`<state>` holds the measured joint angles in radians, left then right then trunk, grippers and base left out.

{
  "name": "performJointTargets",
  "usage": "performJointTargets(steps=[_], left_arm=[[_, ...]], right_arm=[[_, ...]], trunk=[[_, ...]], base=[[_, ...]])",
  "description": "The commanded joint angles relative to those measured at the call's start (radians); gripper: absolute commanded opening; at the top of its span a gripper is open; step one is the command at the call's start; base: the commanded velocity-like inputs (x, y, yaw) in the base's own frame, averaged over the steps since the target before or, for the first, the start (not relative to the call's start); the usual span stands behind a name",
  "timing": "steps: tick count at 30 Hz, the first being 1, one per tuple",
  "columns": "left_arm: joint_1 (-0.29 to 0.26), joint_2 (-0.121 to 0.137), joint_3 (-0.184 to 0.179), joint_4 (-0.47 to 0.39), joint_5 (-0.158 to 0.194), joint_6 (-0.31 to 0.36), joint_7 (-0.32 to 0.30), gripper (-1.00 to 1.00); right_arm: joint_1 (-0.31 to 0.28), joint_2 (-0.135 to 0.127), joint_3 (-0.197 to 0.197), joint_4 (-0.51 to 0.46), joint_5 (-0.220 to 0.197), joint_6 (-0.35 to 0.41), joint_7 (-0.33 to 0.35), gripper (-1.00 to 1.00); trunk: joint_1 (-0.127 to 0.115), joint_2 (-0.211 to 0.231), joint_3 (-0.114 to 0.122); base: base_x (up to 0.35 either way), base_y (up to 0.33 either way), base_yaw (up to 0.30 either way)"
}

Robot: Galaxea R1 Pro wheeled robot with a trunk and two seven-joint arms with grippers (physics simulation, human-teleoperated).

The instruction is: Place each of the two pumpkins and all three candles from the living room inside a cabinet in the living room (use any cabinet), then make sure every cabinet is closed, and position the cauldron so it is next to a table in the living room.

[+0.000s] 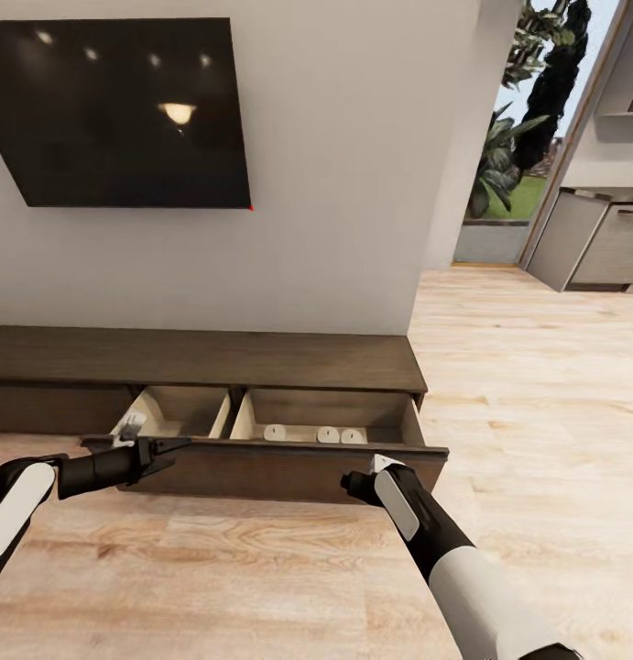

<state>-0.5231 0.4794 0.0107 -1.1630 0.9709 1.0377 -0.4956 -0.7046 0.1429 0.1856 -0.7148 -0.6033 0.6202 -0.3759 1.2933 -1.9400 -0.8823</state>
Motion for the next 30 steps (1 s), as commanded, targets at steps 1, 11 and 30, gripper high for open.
performJointTargets(steps=[1, 11, 30], left_arm=[[0.0, -0.003, 0.0, 0.002, 0.001, 0.0, 0.013, 1.0], [0.0, -0.079, -0.001, 0.057, -0.085, -0.009, 0.168, 1.0], [0.0, -0.187, 0.0, 0.145, -0.31, -0.275, 0.192, 1.0]], right_arm=[[-0.001, 0.0, 0.0, 0.0, 0.0, 0.0, 0.0, 1.0], [-0.003, 0.004, 0.001, 0.007, 0.002, -0.016, -0.001, 1.0], [-0.003, 0.003, 0.008, 0.028, 0.017, -0.088, 0.0, 1.0]], trunk=[[0.004, -0.007, -0.003], [0.042, -0.077, -0.034], [0.115, -0.21, -0.094]], base=[[0.0, 0.0, 0.0], [-0.02, 0.0, 0.0], [-0.089, 0.0, 0.0]])
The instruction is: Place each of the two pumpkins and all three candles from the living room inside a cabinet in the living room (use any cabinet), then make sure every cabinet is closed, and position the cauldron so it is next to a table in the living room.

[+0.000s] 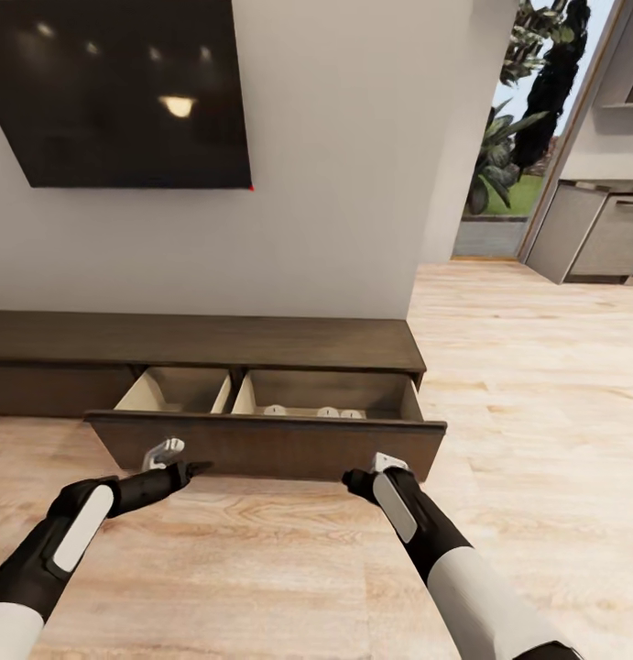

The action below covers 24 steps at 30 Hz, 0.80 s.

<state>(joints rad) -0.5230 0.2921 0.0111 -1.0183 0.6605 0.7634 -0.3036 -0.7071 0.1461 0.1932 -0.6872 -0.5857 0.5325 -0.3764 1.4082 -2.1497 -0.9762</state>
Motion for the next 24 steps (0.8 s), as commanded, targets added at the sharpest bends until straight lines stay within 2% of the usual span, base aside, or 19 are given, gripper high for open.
performJointTargets(steps=[1, 3, 8, 11, 13, 16, 20, 22, 24], left_arm=[[0.0, -0.009, 0.0, 0.011, -0.033, -0.025, 0.0, 1.0], [0.0, -0.03, 0.002, 0.023, -0.091, -0.062, 0.001, 1.0], [0.0, -0.069, 0.0, 0.039, -0.16, -0.124, 0.003, 1.0], [0.0, -0.09, 0.0, 0.073, -0.208, -0.203, 0.033, 1.0], [0.0, -0.108, 0.001, 0.104, -0.238, -0.256, 0.083, 1.0], [0.0, -0.134, 0.001, 0.135, -0.255, -0.312, 0.149, 1.0], [0.0, -0.153, -0.002, 0.163, -0.262, -0.4, 0.202, 1.0], [0.0, -0.168, -0.021, 0.203, -0.266, -0.472, 0.219, 1.0], [0.0, -0.18, -0.061, 0.252, -0.274, -0.554, 0.227, 1.0]], right_arm=[[0.0, -0.001, 0.001, 0.004, 0.0, -0.023, 0.0, 1.0], [0.0, -0.001, 0.002, 0.029, 0.003, -0.071, 0.0, 1.0], [0.0, -0.001, 0.007, 0.127, 0.013, -0.192, 0.007, 1.0], [0.0, -0.002, 0.016, 0.173, 0.017, -0.266, 0.037, 1.0], [0.0, -0.003, 0.039, 0.201, 0.029, -0.327, 0.09, 1.0], [0.0, -0.004, 0.074, 0.248, 0.055, -0.417, 0.163, 1.0], [0.0, -0.003, 0.099, 0.309, 0.092, -0.543, 0.203, 1.0], [0.0, -0.002, 0.105, 0.335, 0.119, -0.611, 0.211, 1.0], [0.0, -0.002, 0.107, 0.349, 0.141, -0.657, 0.215, 1.0]], trunk=[[0.004, -0.007, -0.003], [0.012, -0.021, -0.009], [0.031, -0.056, -0.025], [0.042, -0.077, -0.035], [0.05, -0.091, -0.041], [0.061, -0.112, -0.05], [0.077, -0.14, -0.063], [0.084, -0.154, -0.069], [0.092, -0.168, -0.075]], base=[[0.0, 0.0, 0.0], [0.0, 0.0, 0.0], [0.0, 0.0, 0.0], [0.0, 0.0, 0.0], [0.0, 0.0, 0.0], [0.0, 0.0, 0.0], [0.0, 0.0, 0.0], [0.0, 0.0, 0.0], [0.0, 0.0, 0.0]])
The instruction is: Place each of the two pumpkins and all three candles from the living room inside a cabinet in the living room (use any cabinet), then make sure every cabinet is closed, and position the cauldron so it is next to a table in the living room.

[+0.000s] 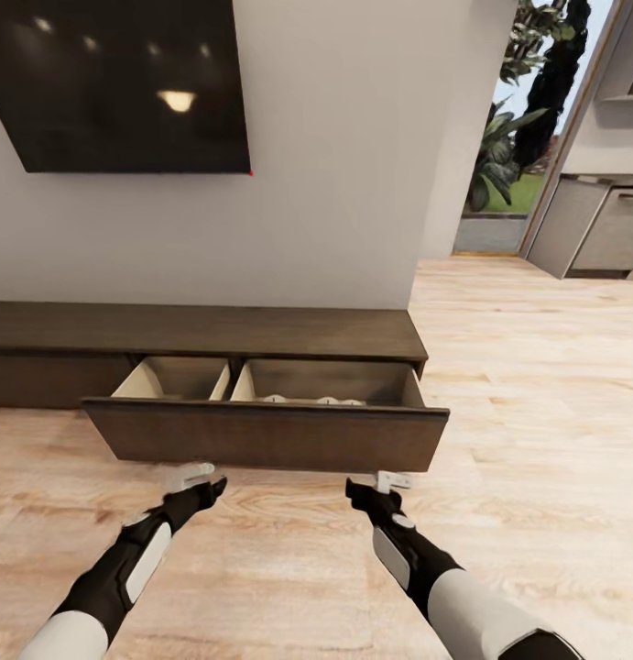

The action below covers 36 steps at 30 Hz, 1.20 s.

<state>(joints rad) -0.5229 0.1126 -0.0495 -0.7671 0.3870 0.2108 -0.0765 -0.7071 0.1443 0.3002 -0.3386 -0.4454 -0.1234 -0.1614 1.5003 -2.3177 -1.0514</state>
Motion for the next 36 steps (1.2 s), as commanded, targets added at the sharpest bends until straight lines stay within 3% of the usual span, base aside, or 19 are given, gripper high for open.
performJointTargets(steps=[1, 3, 6, 11, 20, 25, 36], left_arm=[[0.0, -0.003, -0.027, 0.023, -0.008, -0.047, 0.006, 1.0], [0.0, -0.012, -0.078, 0.056, -0.025, -0.127, 0.034, 1.0], [0.0, -0.037, -0.128, 0.093, -0.039, -0.207, 0.124, 1.0], [0.0, -0.052, -0.197, 0.115, -0.05, -0.254, 0.193, 1.0], [0.0, -0.057, -0.219, 0.12, -0.049, -0.315, 0.203, 1.0], [0.0, -0.064, -0.221, 0.122, -0.082, -0.321, 0.204, 1.0], [0.0, -0.065, -0.221, 0.123, -0.088, -0.321, 0.204, 1.0]], right_arm=[[0.0, 0.0, 0.0, 0.004, 0.007, -0.021, 0.001, 1.0], [0.0, 0.001, 0.0, 0.009, 0.012, -0.062, 0.003, 1.0], [0.0, 0.0, 0.001, 0.037, 0.016, -0.145, 0.003, 1.0], [0.0, -0.001, 0.004, 0.078, 0.018, -0.25, 0.004, 1.0], [0.0, 0.0, 0.052, 0.085, 0.019, -0.273, 0.003, 1.0], [0.0, 0.0, 0.057, 0.11, 0.013, -0.323, 0.003, 1.0], [0.0, 0.0, 0.058, 0.116, 0.013, -0.323, 0.003, 1.0]], trunk=[[0.004, -0.007, -0.003], [0.012, -0.021, -0.009], [0.023, -0.042, -0.019], [0.027, -0.049, -0.022], [0.027, -0.049, -0.022], [0.027, -0.049, -0.022], [0.027, -0.049, -0.022]], base=[[0.0, 0.0, 0.0], [0.0, 0.0, 0.0], [0.0, 0.0, 0.0], [0.0, 0.0, 0.0], [0.004, 0.0, 0.0], [0.248, 0.0, 0.0], [0.313, 0.0, 0.0]])
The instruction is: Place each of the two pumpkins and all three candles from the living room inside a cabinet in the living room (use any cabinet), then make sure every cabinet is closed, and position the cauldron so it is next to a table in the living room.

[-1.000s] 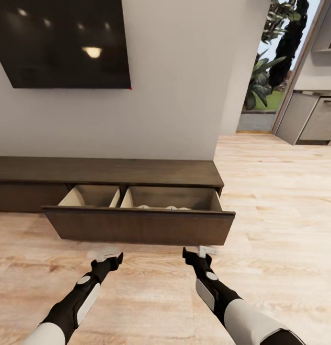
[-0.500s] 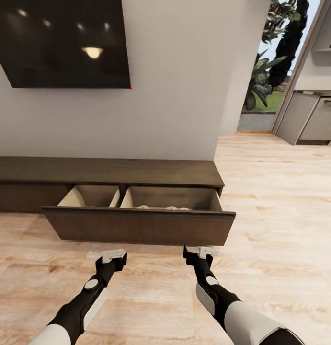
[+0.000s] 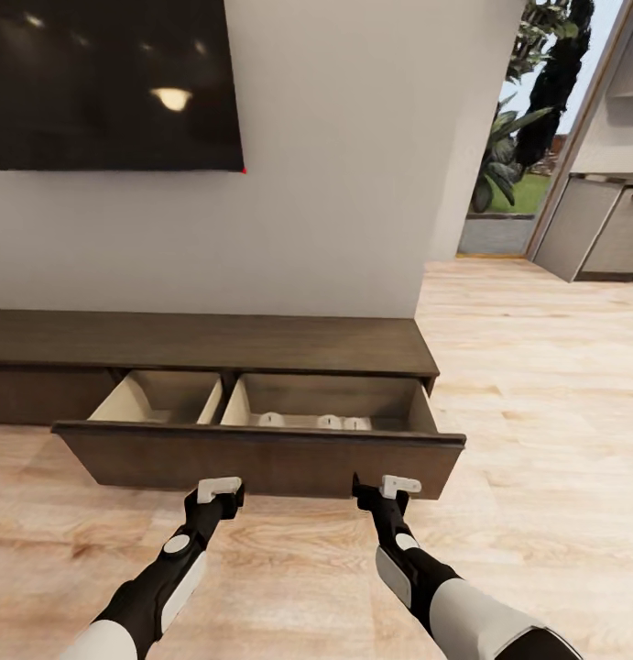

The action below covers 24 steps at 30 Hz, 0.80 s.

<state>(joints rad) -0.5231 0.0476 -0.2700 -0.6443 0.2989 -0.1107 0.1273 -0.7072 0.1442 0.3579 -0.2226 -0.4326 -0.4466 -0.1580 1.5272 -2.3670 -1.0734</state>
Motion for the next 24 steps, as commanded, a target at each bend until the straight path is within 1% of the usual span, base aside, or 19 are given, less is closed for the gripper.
performJointTargets(steps=[1, 5, 11, 19, 24], left_arm=[[0.0, 0.0, 0.0, 0.0, 0.0, 0.0, 0.0, 1.0], [0.0, 0.0, 0.0, 0.008, 0.0, 0.0, 0.0, 1.0], [0.0, 0.0, 0.002, 0.04, -0.003, -0.001, 0.0, 1.0], [0.0, 0.0, 0.002, 0.044, -0.003, 0.0, 0.0, 1.0], [0.0, 0.0, 0.002, 0.044, -0.003, -0.001, 0.0, 1.0]], right_arm=[[0.0, 0.0, 0.0, 0.0, 0.0, 0.0, 0.0, 1.0], [0.0, 0.0, 0.0, 0.0, 0.001, 0.003, 0.0, 1.0], [0.0, 0.0, 0.001, 0.0, 0.002, 0.006, 0.0, 1.0], [0.0, 0.0, 0.001, 0.0, 0.002, 0.006, 0.0, 1.0], [0.0, 0.0, 0.001, 0.001, 0.002, 0.006, 0.0, 1.0]], trunk=[[0.0, 0.0, 0.0], [0.0, 0.0, 0.0], [0.0, 0.0, 0.0], [0.0, 0.0, 0.0], [0.0, 0.0, 0.0]], base=[[0.328, 0.0, 0.0], [0.273, 0.0, 0.0], [0.095, 0.008, 0.0], [0.231, 0.11, 0.0], [0.072, 0.022, 0.0]])
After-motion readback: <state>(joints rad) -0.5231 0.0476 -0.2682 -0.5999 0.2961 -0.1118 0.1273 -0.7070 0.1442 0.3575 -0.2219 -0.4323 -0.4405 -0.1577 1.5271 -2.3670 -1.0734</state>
